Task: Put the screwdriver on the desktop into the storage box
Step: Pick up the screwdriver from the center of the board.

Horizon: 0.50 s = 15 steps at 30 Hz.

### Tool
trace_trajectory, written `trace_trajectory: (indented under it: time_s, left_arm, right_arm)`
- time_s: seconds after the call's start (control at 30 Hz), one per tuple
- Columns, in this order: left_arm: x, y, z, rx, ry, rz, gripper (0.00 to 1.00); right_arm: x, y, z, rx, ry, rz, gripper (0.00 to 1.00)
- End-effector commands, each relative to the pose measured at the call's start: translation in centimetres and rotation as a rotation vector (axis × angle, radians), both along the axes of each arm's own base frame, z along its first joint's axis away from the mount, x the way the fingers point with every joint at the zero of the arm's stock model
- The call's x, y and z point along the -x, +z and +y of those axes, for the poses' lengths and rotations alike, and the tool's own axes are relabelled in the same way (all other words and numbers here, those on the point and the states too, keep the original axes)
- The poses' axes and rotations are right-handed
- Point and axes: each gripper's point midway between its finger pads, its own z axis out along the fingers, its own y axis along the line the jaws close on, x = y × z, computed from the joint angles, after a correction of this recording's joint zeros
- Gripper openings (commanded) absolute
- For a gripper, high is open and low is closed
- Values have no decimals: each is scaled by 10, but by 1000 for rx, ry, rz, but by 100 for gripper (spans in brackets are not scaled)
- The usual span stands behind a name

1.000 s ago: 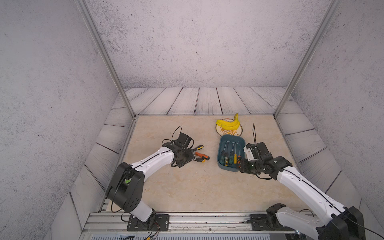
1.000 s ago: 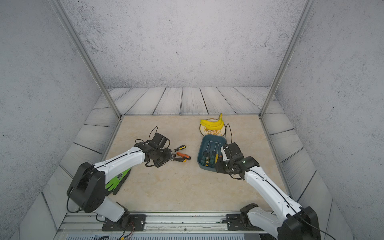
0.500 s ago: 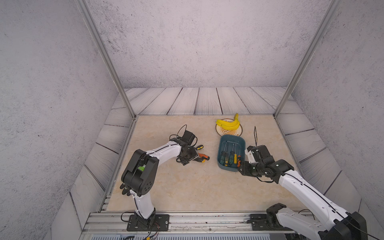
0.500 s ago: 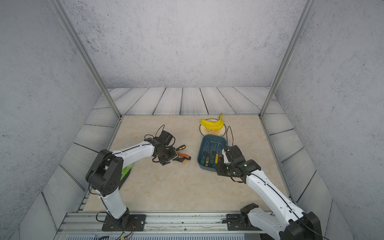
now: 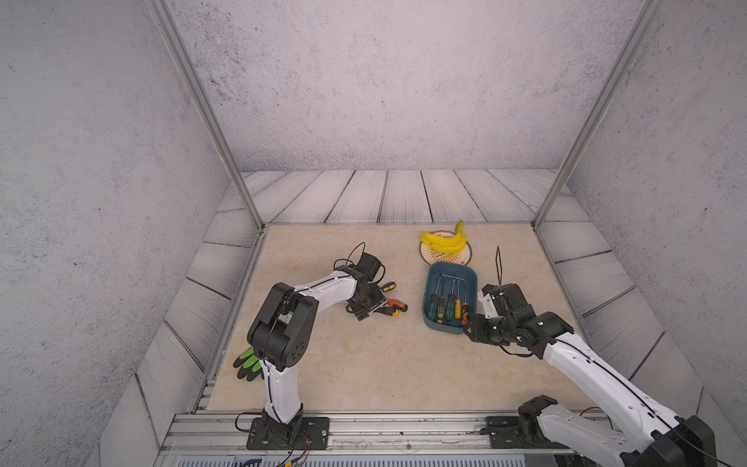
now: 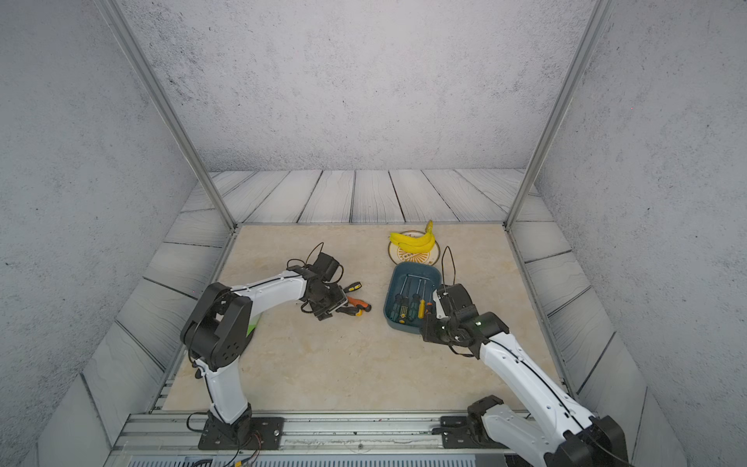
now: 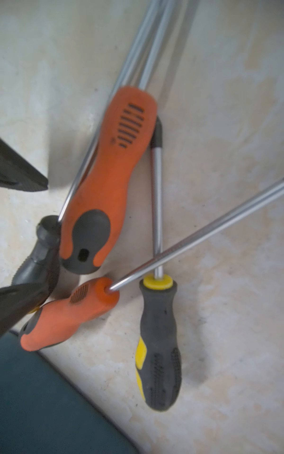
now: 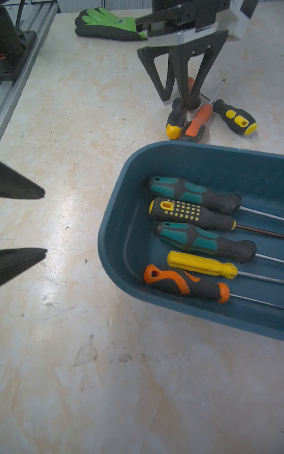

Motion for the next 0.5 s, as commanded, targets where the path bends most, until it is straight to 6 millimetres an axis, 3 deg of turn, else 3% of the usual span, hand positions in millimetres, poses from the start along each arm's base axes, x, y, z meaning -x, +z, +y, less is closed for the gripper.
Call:
trace_trajectory:
  time_s: [0.0, 0.3, 0.47]
  left_arm:
    - [-4, -5, 3, -17, 19, 17, 63]
    - [6, -11, 6, -15, 29, 44, 49]
    - [10, -12, 7, -10, 30, 53, 46]
  right_arm:
    - [2, 1, -2, 6, -12, -6, 37]
    - [0, -1, -2, 5, -23, -7, 37]
    - [-2, -1, -2, 4, -28, -7, 37]
